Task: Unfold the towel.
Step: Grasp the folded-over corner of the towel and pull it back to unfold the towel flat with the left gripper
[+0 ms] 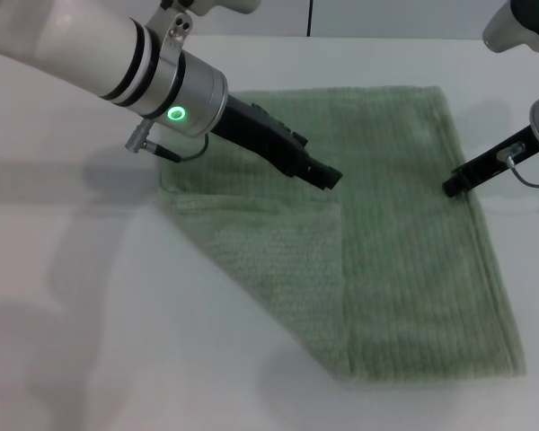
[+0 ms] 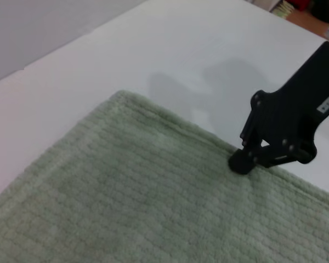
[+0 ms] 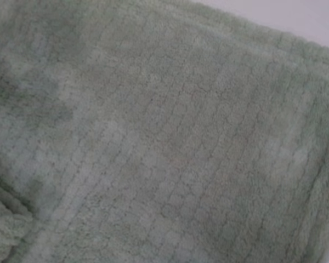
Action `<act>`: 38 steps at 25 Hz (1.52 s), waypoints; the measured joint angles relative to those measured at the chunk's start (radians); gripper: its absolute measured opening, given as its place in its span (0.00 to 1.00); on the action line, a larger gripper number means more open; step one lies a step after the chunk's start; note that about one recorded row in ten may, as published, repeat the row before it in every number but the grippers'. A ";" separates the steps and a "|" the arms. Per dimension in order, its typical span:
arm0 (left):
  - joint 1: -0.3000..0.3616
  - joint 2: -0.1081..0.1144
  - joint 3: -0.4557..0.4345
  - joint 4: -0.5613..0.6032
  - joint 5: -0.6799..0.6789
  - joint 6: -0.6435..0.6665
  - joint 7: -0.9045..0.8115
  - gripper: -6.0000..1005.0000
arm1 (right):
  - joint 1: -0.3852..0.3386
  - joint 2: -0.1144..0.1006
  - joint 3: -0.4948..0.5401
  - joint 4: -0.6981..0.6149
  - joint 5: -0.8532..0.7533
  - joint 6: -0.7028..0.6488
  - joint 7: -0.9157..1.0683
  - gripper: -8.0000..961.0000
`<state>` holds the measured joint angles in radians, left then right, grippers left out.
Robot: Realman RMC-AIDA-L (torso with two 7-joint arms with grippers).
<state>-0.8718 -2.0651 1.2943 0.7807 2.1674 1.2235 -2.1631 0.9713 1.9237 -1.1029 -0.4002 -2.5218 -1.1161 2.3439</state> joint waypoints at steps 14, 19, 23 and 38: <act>-0.053 -0.010 0.070 -0.071 -0.006 -0.039 -0.004 0.80 | 0.004 0.000 0.000 0.000 0.000 0.001 0.000 0.01; -0.061 -0.013 0.144 -0.090 -0.008 -0.103 -0.030 0.80 | 0.007 0.000 0.000 0.000 -0.008 0.001 0.000 0.01; -0.063 -0.014 0.173 -0.090 -0.014 -0.119 -0.044 0.80 | 0.010 0.000 0.000 0.001 -0.009 0.001 0.000 0.01; -0.080 -0.013 0.292 -0.120 -0.113 -0.124 -0.043 0.80 | 0.012 0.001 0.000 0.005 -0.009 0.002 0.000 0.01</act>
<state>-0.9522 -2.0785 1.5861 0.6610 2.0540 1.0996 -2.2064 0.9834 1.9243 -1.1029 -0.3956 -2.5312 -1.1137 2.3441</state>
